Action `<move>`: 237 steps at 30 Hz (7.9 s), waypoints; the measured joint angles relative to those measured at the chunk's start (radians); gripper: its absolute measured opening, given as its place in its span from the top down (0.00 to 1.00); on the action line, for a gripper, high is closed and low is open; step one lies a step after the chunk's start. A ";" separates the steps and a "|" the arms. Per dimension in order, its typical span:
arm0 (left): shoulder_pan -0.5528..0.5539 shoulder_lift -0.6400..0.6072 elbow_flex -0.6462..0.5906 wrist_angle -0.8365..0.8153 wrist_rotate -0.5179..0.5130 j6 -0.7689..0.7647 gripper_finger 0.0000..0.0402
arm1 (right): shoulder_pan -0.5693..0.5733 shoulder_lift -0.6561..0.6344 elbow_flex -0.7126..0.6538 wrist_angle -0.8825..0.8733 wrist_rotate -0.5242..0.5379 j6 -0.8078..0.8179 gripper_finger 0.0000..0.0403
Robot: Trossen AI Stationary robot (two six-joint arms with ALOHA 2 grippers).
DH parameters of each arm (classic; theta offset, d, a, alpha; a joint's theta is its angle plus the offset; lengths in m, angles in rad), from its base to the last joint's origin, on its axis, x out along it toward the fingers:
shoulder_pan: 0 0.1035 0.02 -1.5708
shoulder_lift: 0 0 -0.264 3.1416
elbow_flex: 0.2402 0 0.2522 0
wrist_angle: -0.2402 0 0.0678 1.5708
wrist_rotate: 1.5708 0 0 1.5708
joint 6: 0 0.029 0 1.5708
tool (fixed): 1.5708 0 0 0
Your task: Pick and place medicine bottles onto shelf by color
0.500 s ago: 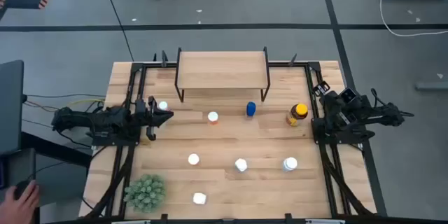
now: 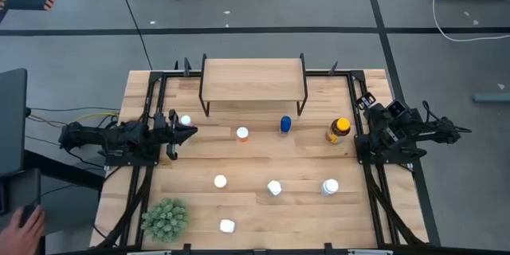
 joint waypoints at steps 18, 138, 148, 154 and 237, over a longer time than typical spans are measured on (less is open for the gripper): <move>0.000 0.000 0.000 0.000 0.000 0.000 0.91 | 0.000 0.000 0.000 0.000 0.000 0.000 0.98; 0.002 0.797 1.253 -0.435 -0.097 -0.135 0.72 | -0.052 0.861 1.023 -1.074 0.602 0.300 0.82; 0.005 0.812 1.253 -0.494 -0.097 -0.118 0.70 | -0.056 0.991 1.023 -1.243 0.571 0.512 0.72; 0.005 0.825 1.253 -0.586 -0.077 -0.155 0.68 | -0.056 1.036 1.023 -1.364 0.394 0.655 0.56; 0.031 1.037 1.253 -0.948 -0.040 -0.489 0.42 | -0.185 0.978 1.024 -2.435 0.123 0.831 0.26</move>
